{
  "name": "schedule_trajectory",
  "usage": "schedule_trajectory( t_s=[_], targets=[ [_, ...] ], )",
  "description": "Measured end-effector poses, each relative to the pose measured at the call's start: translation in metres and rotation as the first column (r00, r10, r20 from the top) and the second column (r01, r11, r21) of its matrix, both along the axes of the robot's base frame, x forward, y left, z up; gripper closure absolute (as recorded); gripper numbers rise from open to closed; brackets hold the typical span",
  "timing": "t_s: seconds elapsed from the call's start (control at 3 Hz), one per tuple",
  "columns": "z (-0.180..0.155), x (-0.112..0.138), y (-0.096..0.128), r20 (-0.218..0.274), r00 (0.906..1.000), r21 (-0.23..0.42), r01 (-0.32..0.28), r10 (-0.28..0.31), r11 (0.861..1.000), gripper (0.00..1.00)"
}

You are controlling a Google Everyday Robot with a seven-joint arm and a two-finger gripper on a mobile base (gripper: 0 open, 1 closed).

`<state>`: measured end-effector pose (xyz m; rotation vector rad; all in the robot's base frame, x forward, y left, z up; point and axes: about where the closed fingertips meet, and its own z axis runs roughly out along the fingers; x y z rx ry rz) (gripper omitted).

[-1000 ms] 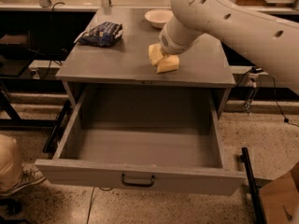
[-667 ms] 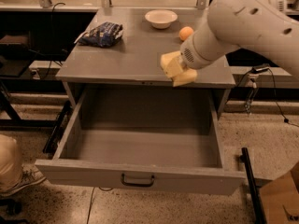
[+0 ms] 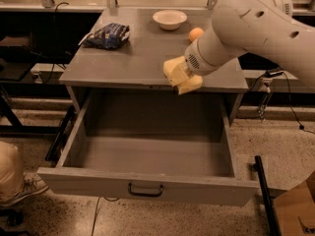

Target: Place sponge into top drawer

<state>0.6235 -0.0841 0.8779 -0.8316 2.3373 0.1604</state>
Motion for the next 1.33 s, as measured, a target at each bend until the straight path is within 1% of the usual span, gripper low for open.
schedule_trajectory(
  t_s=[0.33,0.67,1.0,1.33],
  targets=[
    [-0.043,-0.024,0.006,-0.069,0.9910,0.002,-0.115,0.115,0.993,1.00],
    [-0.092,-0.057,0.017,-0.147,0.9535,0.014,-0.264,0.263,0.964,1.00],
    [-0.143,-0.081,0.032,-0.223,0.9019,0.003,-0.379,0.370,0.925,1.00],
    [-0.190,-0.082,0.049,-0.250,0.8851,-0.010,-0.408,0.392,0.913,1.00]
  ],
)
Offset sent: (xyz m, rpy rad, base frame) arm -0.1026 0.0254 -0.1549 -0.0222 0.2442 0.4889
